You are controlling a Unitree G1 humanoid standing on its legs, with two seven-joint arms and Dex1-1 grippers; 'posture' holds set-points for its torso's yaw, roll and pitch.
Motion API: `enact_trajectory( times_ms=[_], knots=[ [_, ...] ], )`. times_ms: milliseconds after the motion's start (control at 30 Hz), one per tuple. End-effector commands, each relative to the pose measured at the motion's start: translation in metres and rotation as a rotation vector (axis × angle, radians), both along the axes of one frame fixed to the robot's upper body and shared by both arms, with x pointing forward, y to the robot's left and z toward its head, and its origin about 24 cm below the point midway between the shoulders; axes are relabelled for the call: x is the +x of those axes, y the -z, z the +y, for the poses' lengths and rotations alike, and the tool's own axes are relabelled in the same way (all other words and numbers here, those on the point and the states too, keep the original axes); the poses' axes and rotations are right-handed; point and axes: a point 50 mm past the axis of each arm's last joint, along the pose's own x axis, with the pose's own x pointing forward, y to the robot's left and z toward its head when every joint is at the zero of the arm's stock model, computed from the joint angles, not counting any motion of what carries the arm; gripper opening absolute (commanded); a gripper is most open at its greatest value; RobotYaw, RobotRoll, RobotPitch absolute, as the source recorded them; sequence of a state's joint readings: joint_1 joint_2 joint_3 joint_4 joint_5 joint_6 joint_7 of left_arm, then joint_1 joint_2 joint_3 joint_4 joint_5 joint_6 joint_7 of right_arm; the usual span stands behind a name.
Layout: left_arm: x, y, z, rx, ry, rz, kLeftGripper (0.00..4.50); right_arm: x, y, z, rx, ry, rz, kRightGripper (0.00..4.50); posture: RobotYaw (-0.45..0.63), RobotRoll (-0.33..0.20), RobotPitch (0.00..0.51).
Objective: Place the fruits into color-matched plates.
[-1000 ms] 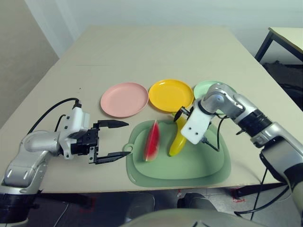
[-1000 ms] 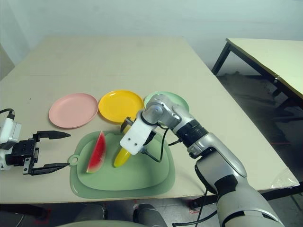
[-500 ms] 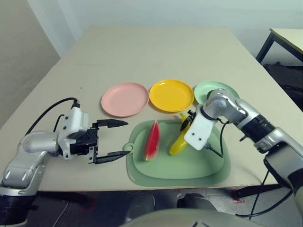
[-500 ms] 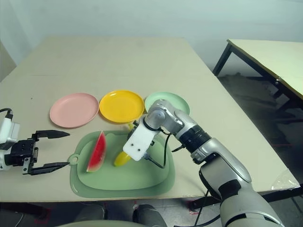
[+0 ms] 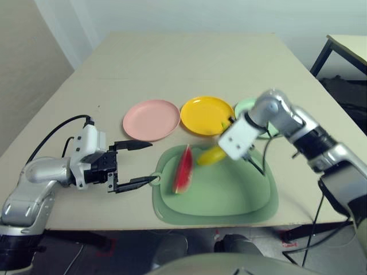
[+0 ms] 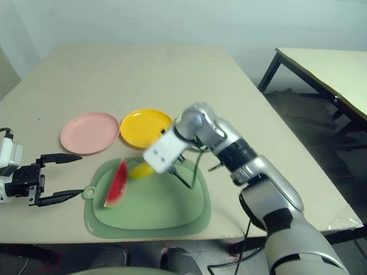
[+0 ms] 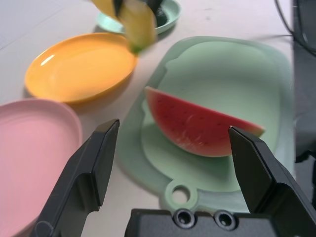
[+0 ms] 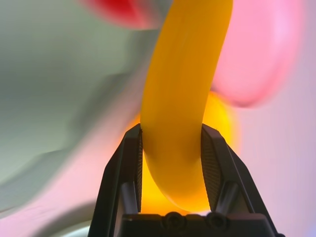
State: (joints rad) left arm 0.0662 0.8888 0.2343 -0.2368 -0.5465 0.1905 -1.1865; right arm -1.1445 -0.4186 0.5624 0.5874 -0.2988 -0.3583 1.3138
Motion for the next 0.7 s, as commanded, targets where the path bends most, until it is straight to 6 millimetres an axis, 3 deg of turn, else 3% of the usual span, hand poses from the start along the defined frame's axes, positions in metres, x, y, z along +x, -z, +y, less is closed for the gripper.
enact_trajectory(
  times_ms=[33, 300, 600, 700],
  knots=[
    [0.001, 0.003, 0.001, 0.017, -0.022, 0.013, 4.5, 0.018, 0.014, -0.007, 0.023, 0.134, 0.009, 1.67, 0.19, 0.0, 0.0],
    [-0.002, 0.005, 0.002, 0.024, -0.031, 0.024, 4.5, 0.04, 0.048, -0.017, 0.005, 0.335, 0.003, 1.67, 0.2, 0.0, 0.0],
    [-0.002, 0.003, 0.005, 0.019, -0.068, 0.026, 4.5, 0.039, 0.068, -0.022, -0.049, 0.365, 0.022, 1.67, 0.2, 0.0, 0.004],
    [0.002, 0.0, 0.007, 0.005, -0.113, 0.023, 4.5, 0.039, 0.067, -0.02, -0.041, 0.359, 0.019, 2.63, 0.2, 0.0, 0.003]
  ],
)
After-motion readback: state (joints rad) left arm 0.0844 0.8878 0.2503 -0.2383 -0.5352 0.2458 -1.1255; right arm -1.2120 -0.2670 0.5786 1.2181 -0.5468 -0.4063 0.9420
